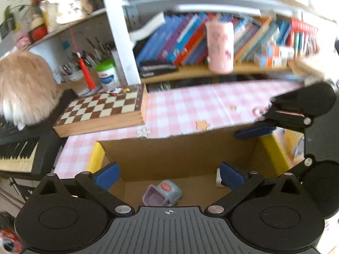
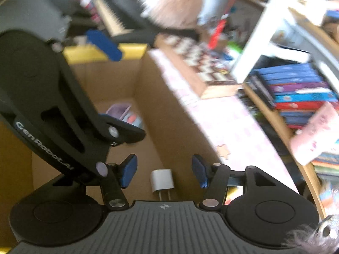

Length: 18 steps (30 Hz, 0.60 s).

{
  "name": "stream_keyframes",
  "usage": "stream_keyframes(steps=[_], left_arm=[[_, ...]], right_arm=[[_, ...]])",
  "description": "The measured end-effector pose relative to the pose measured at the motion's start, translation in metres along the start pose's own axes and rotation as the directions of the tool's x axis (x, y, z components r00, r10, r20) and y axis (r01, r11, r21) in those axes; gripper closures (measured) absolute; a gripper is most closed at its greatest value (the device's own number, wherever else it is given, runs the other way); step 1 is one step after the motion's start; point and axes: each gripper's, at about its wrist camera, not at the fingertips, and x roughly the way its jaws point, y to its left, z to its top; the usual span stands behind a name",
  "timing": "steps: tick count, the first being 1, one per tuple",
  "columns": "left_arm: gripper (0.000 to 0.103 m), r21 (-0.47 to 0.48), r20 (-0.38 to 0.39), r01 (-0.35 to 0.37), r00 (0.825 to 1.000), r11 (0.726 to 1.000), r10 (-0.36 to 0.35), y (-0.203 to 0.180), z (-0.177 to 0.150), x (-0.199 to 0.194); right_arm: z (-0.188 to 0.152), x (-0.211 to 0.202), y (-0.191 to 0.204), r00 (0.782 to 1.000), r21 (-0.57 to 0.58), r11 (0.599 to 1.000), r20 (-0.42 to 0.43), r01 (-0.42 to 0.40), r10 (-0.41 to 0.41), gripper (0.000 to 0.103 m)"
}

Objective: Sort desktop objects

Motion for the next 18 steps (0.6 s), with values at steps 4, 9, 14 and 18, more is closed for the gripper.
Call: stream_keyframes(steps=[4, 9, 14, 18], left_arm=[[0.000, -0.050, 0.063, 0.000, 0.998, 0.999, 0.004, 0.001, -0.005, -0.019], [0.000, -0.089, 0.148, -0.010, 0.989, 0.996, 0.023, -0.001, -0.015, -0.043], [0.000, -0.104, 0.159, -0.002, 0.987, 0.995, 0.019, -0.003, -0.026, -0.060], [0.000, -0.135, 0.184, 0.065, 0.982, 0.989, -0.040, 0.000, -0.040, -0.076]], right_arm=[[0.000, -0.030, -0.003, 0.996, 0.121, 0.991, 0.063, 0.054, -0.062, 0.044], [-0.008, -0.064, 0.000, 0.984, 0.244, 0.964, 0.114, 0.105, -0.136, 0.043], [-0.027, -0.095, 0.013, 0.972, 0.356, 0.925, 0.133, 0.134, -0.192, 0.043], [-0.039, -0.116, 0.028, 0.962, 0.441, 0.885, 0.143, 0.150, -0.234, 0.040]])
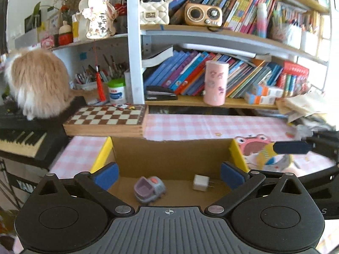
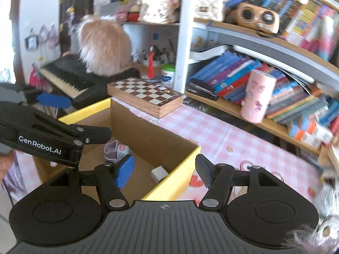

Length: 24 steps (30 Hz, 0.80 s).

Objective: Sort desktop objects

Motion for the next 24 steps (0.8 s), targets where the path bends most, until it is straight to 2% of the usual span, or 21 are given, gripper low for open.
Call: stream_keyframes(steps=[5, 9, 14, 24], left_arm=[[0.000, -0.054, 0.044, 0.078, 0.996, 0.996, -0.075, 0.003, -0.018, -0.024], [0.000, -0.069, 0.072, 0.037, 0.997, 0.997, -0.032, 0.001, -0.031, -0.047], [0.000, -0.033, 0.087, -0.008, 0.996, 0.999, 0.011, -0.001, -0.051, -0.078], [0.000, 0.022, 0.041, -0.004, 0.999, 1.000, 0.003, -0.006, -0.098, -0.128]], right_arm=[[-0.017, -0.029, 0.011, 0.998, 0.119, 0.992, 0.031, 0.045, -0.050, 0.036], [-0.033, -0.050, 0.028, 0.994, 0.146, 0.985, 0.039, 0.093, -0.099, 0.034], [-0.054, -0.072, 0.051, 0.985, 0.163, 0.974, 0.038, 0.158, -0.166, 0.030], [-0.092, -0.109, 0.098, 0.980, 0.219, 0.958, 0.021, 0.187, -0.196, 0.029]])
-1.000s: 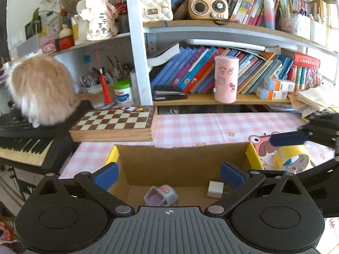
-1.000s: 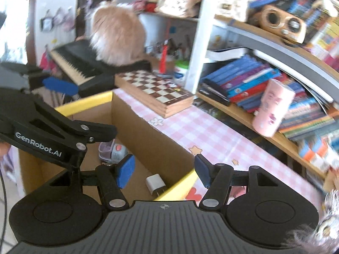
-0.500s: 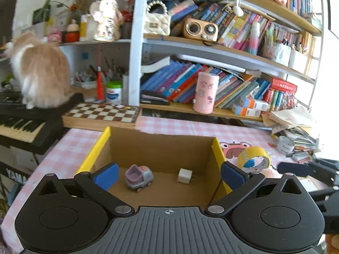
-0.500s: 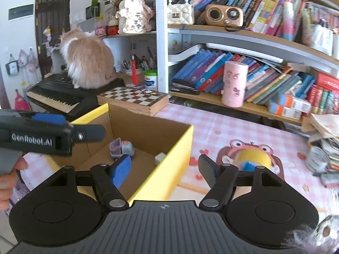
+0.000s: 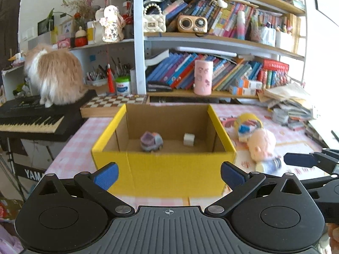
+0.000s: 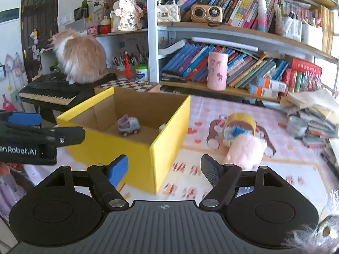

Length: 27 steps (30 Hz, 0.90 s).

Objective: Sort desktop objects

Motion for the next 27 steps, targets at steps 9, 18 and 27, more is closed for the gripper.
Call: stream_keyframes(steps=[9, 18, 27], left_arm=[[0.000, 0.007, -0.026, -0.023, 0.999, 1.000, 0.023, -0.001, -0.029, -0.026], [0.000, 0.154, 0.073, 0.038, 0.996, 0.987, -0.049, -0.023, -0.046, -0.047], [0.000, 0.180, -0.055, 0.136, 0.990, 0.974, -0.128, -0.041, -0.051, -0.036]], right_arm=[[-0.038, -0.030, 0.019, 0.999, 0.037, 0.999, -0.038, 0.017, -0.015, 0.029], [-0.061, -0.057, 0.021, 0.994, 0.075, 0.992, -0.038, 0.101, -0.098, 0.029], [-0.074, -0.071, 0.006, 0.982, 0.121, 0.976, -0.067, 0.182, -0.174, 0.029]])
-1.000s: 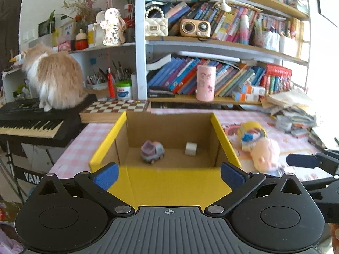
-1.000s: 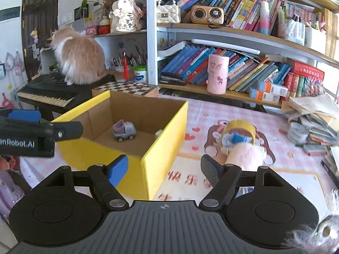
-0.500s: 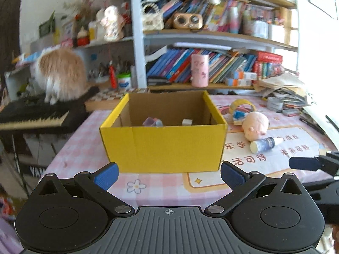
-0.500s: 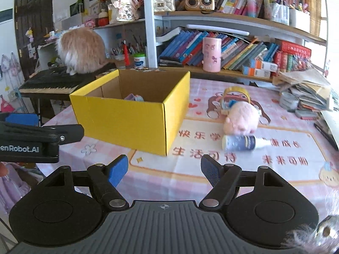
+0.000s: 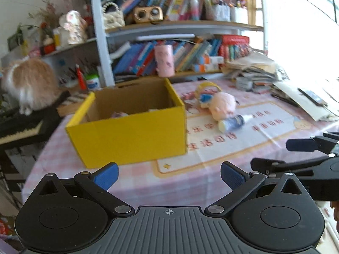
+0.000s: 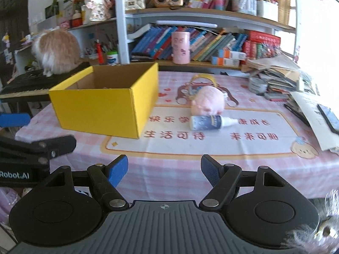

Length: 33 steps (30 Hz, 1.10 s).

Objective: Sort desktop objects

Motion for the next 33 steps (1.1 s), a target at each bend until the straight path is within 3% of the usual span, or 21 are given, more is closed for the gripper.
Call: stream_keyframes(steps=[5, 12, 17, 23, 26, 33], left_arm=[[0.000, -0.013, -0.007, 0.072, 0.997, 0.997, -0.072, -0.006, -0.002, 0.003], [0.000, 0.021, 0.029, 0.039, 0.999, 0.999, -0.040, -0.020, 0.002, 0.004], [0.000, 0.069, 0.042, 0.112, 0.992, 0.991, -0.115, -0.027, 0.008, 0.003], [0.000, 0.102, 0.082, 0.108, 0.990, 0.989, -0.117, -0.041, 0.008, 0.000], [0.000, 0.061, 0.060, 0.181, 0.981, 0.982, -0.185, -0.038, 0.006, 0.001], [0.000, 0.026, 0.031, 0.199, 0.979, 0.980, -0.200, -0.038, 0.003, 0.005]], right_arm=[[-0.004, -0.005, -0.011, 0.999, 0.033, 0.999, -0.005, 0.042, -0.042, 0.029], [-0.009, -0.013, -0.022, 0.996, 0.062, 0.994, 0.003, 0.087, -0.087, 0.029], [-0.011, -0.018, -0.031, 0.993, 0.081, 0.990, 0.001, 0.116, -0.116, 0.029], [-0.009, -0.020, -0.037, 0.991, 0.092, 0.987, 0.008, 0.130, -0.131, 0.029], [-0.008, -0.020, -0.040, 0.991, 0.096, 0.986, 0.009, 0.135, -0.137, 0.029], [-0.006, -0.020, -0.043, 0.990, 0.088, 0.987, 0.013, 0.137, -0.138, 0.029]])
